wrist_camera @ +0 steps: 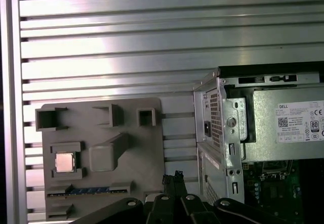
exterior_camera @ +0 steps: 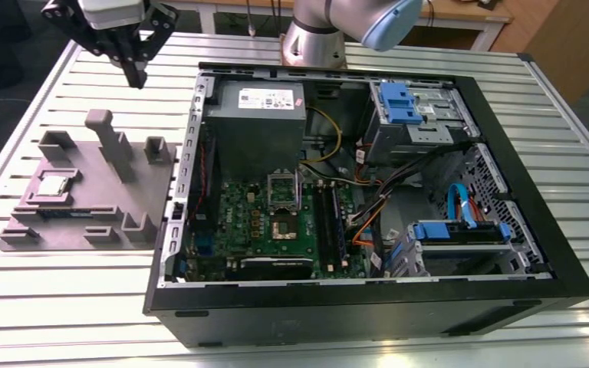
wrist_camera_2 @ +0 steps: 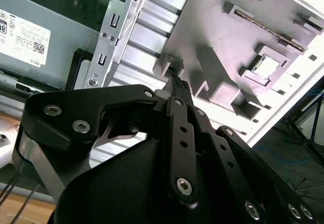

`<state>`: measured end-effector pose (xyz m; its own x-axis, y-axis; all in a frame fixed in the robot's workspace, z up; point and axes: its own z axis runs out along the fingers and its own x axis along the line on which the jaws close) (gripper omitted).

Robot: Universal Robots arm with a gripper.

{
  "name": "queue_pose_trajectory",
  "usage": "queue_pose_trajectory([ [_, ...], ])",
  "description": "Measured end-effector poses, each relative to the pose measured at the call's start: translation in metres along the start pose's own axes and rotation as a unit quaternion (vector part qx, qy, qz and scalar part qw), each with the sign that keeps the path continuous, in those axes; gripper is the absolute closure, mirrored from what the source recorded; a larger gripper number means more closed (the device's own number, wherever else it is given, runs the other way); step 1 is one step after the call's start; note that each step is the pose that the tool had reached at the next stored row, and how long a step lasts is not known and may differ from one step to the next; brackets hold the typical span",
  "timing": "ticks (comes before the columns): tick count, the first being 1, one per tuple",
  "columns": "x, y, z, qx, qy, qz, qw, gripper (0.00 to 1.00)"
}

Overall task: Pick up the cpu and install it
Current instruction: 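Reach for the cpu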

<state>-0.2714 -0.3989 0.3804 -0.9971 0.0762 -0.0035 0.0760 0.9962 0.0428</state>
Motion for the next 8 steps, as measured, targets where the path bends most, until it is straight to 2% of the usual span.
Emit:
queue_pose_trajectory([
  [8, 0.0022, -0.0002, 0.0002, 0.0000, 0.0003, 0.000, 1.00000, 0.90],
])
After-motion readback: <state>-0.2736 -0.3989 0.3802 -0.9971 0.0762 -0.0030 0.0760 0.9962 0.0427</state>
